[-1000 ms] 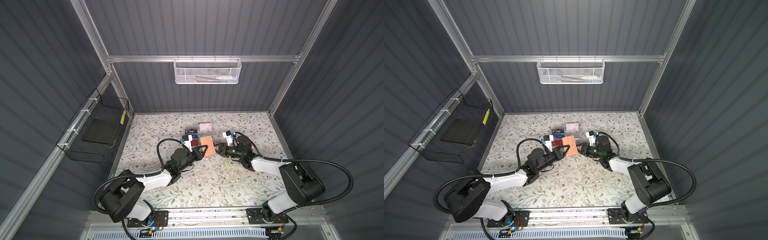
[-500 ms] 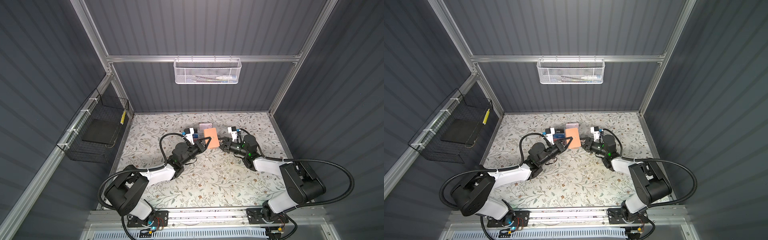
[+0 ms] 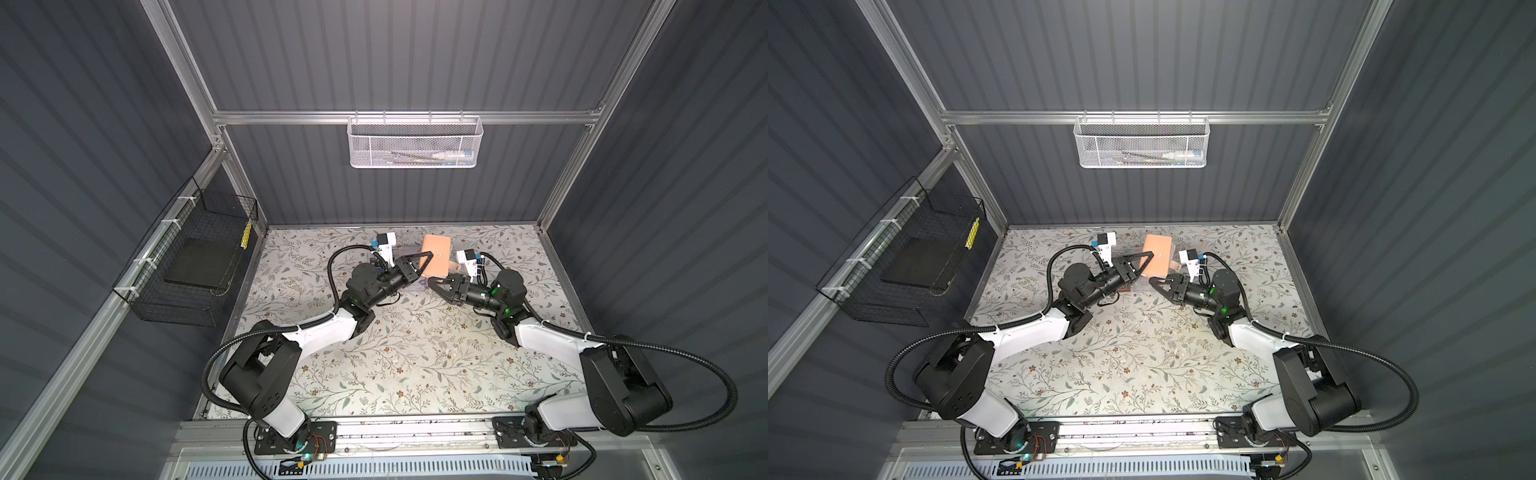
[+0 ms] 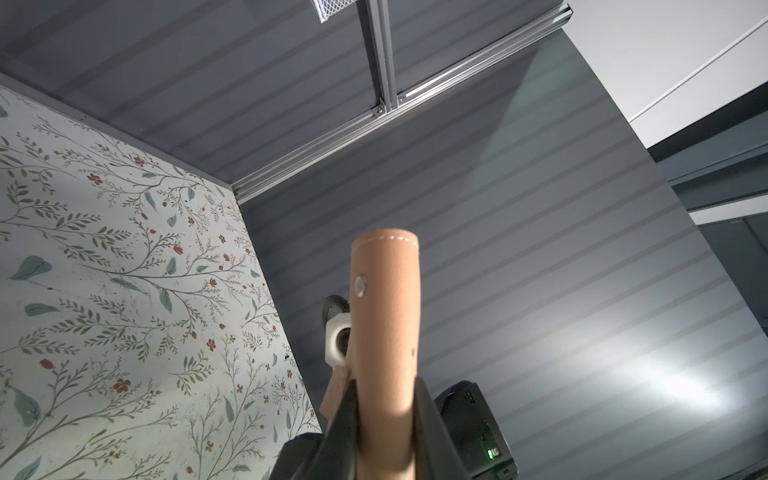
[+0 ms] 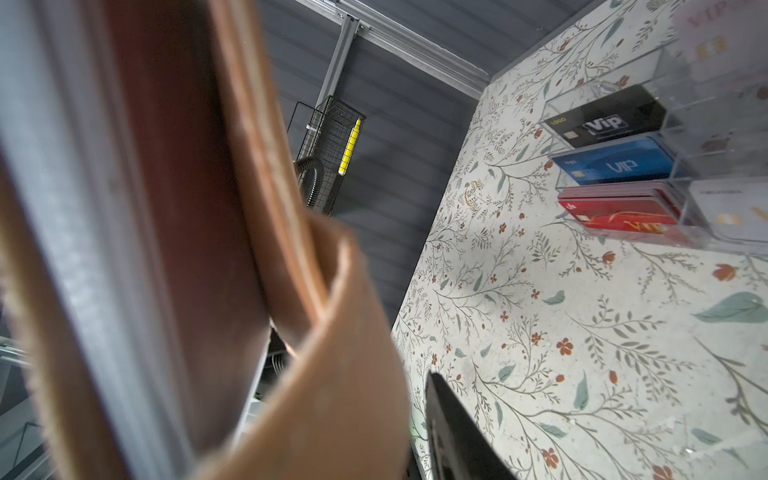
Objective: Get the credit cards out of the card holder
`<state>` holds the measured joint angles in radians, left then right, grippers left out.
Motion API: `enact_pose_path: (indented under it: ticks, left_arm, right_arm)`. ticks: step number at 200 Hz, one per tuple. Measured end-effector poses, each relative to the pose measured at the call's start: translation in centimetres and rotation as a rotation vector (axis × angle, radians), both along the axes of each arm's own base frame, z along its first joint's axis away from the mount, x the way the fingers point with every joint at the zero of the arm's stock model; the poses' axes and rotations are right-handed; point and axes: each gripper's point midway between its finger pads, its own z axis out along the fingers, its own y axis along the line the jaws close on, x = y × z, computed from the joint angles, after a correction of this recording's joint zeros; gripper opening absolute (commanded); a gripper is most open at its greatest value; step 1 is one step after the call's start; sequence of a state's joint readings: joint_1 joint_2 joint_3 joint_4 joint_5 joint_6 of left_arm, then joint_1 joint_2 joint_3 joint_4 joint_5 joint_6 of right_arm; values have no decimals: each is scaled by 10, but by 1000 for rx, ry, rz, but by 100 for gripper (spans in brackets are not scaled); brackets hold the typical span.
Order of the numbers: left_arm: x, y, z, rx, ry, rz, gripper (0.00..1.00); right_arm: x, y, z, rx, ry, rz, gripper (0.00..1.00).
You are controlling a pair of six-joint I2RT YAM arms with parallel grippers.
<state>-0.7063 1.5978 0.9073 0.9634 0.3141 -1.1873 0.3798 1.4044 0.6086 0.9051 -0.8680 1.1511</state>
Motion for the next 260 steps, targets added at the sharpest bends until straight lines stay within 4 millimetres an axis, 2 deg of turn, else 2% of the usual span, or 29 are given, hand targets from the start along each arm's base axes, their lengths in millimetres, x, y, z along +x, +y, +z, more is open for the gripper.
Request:
enact_pose_path:
  ticks: [75, 128, 192, 246, 254, 260]
  left_arm:
    - [-3, -3, -8, 2, 35, -53, 0]
    - [-8, -2, -19, 8, 65, -78, 0]
    - [-10, -4, -19, -30, 61, -108, 0]
    - [-9, -2, -23, -28, 68, -105, 0]
    - [-9, -2, -24, -25, 65, -104, 10]
    - [-9, -2, -24, -24, 62, -104, 12]
  right_arm:
    - [-2, -15, -2, -60, -17, -49, 46]
    - [2, -24, -4, -99, -47, -94, 41]
    - [5, -26, 7, -86, -101, -118, 28]
    - [5, -28, 15, -86, -144, -128, 7]
    - [5, -28, 16, -89, -151, -132, 5]
    - [5, -29, 16, -92, -155, -134, 4]
